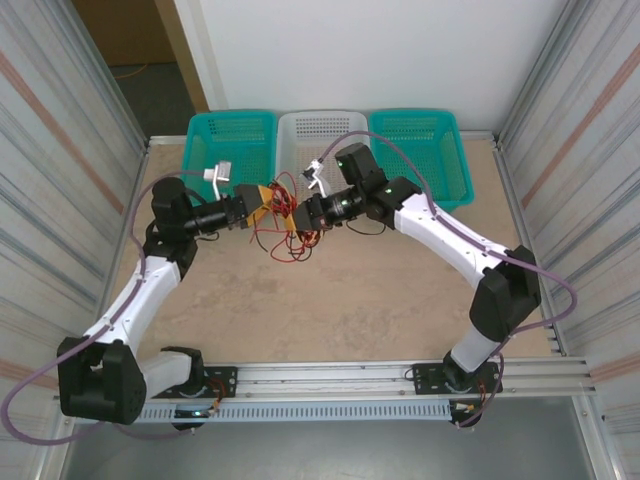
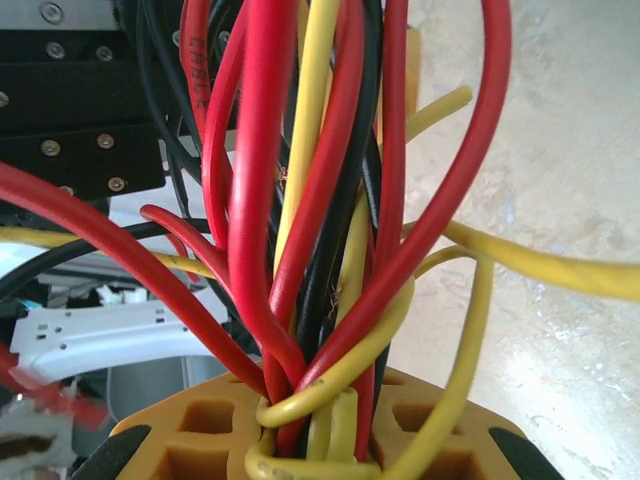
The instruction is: Untangle the cables
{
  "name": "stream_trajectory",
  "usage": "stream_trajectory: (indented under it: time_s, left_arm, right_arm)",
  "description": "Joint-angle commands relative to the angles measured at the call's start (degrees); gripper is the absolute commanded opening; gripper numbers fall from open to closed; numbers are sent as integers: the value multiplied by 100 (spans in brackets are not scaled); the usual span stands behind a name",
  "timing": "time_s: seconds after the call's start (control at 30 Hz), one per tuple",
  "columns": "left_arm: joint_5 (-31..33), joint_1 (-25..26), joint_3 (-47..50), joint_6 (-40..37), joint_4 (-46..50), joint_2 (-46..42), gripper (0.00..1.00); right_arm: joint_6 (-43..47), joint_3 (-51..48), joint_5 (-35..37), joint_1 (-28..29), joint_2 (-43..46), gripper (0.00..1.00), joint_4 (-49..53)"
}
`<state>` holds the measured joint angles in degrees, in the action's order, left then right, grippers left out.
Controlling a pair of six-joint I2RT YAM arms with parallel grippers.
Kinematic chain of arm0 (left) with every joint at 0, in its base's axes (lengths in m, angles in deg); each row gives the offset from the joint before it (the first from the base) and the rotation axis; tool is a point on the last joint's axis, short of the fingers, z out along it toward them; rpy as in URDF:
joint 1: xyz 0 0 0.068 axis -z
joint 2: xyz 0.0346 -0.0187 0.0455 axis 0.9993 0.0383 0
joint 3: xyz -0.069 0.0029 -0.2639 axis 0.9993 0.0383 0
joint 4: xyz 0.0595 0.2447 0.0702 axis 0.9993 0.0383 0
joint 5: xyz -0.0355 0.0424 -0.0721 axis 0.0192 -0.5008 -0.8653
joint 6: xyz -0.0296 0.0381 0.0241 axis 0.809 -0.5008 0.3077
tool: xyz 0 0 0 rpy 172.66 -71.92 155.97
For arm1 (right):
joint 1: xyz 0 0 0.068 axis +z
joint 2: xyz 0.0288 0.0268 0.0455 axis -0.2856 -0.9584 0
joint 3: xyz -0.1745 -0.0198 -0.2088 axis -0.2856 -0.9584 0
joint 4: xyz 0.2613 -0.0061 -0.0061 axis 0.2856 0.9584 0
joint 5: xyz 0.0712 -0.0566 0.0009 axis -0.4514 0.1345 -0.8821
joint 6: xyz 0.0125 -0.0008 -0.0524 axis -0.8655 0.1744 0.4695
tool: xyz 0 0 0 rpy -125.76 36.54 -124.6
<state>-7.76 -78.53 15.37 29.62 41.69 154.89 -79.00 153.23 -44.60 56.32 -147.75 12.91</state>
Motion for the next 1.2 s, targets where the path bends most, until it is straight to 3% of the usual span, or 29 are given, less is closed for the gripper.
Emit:
stream_trajectory:
  time_s: [0.0,0.23,0.6,0.77,0.83,0.97,1.0,1.17]
  left_arm:
    - [-266,163,-223,-286,113,95,92]
    - [-424,284,-324,-408,237,273,45]
    - [-426,461,-319,-806,618,311,6]
    - [-413,461,-291,-876,573,283,0]
    - [-398,453,-234,-792,359,252,0]
    - [-174,291,-43,-474,-218,110,0]
    - [-133,224,6,-375,-366,77,0]
    - [-160,81,54,-75,-894,-16,0]
  right_arm:
    - [438,369,-193,223,-221,0,412]
    - [449,392,-104,240,-296,0,428]
    - [321,330,28,218,-207,0,288]
    - [173,239,76,103,-104,1,114]
    - [87,171,138,47,-34,16,42]
    - [44,-127,490,-203,284,62,26]
    - [-13,-279,556,-324,439,67,-56]
    - [-682,-1165,287,-958,1230,73,-1071]
